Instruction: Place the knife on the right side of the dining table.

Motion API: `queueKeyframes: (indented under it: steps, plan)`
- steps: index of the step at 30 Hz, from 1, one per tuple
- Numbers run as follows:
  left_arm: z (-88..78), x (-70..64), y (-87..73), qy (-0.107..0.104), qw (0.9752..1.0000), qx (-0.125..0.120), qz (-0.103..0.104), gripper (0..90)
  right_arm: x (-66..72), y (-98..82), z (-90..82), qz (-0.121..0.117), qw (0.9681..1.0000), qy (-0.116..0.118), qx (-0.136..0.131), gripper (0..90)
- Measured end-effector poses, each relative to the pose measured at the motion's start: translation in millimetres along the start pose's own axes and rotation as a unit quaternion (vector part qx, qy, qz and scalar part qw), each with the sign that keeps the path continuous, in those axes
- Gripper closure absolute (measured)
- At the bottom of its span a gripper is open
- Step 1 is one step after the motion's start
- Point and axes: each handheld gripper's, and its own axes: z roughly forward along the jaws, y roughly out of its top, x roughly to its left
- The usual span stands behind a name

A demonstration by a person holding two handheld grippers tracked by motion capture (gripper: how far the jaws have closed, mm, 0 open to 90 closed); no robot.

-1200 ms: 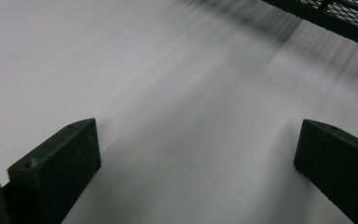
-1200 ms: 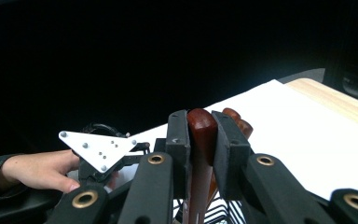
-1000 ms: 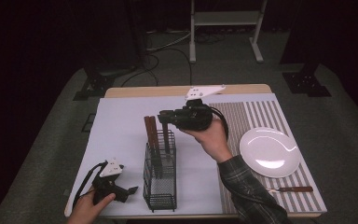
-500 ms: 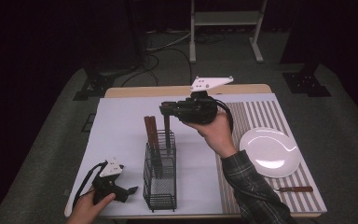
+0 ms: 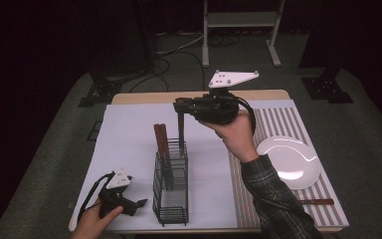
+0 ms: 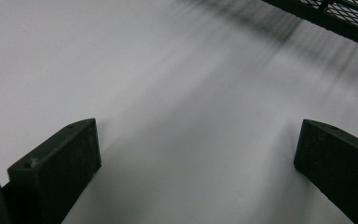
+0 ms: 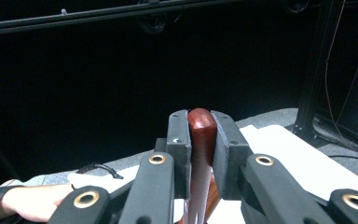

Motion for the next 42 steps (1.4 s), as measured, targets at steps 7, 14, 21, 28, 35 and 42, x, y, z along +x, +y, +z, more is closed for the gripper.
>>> queueKeyframes:
  steps: [7,14,21,28,35,42]
  plan:
    - [0.0,0.0,0.0,0.000,1.0000,0.000,0.000,0.0,-1.1,7.7,-11.6,-0.004,0.9999,-0.010,-0.013,77.5]
    - [0.0,0.1,0.0,0.000,1.0000,0.000,0.001,0.0,-3.9,11.0,-24.1,-0.005,0.9995,-0.023,-0.022,77.6]
    - [0.0,0.0,0.0,0.000,1.0000,0.000,0.000,0.0,-8.2,13.0,-39.2,-0.003,0.9986,-0.041,-0.032,77.7]
    - [0.0,0.0,0.0,0.000,1.0000,0.000,0.000,0.0,-20.8,7.1,-54.6,0.001,0.9961,-0.081,-0.035,77.7]
    - [0.0,0.0,0.0,0.000,1.0000,0.000,0.000,0.0,-35.2,-2.3,-60.1,-0.001,0.9915,-0.127,-0.029,77.7]
    - [0.0,0.0,0.0,0.000,1.0000,-0.001,-0.001,0.0,-55.0,-16.5,-66.9,0.010,0.9857,-0.166,-0.026,77.9]
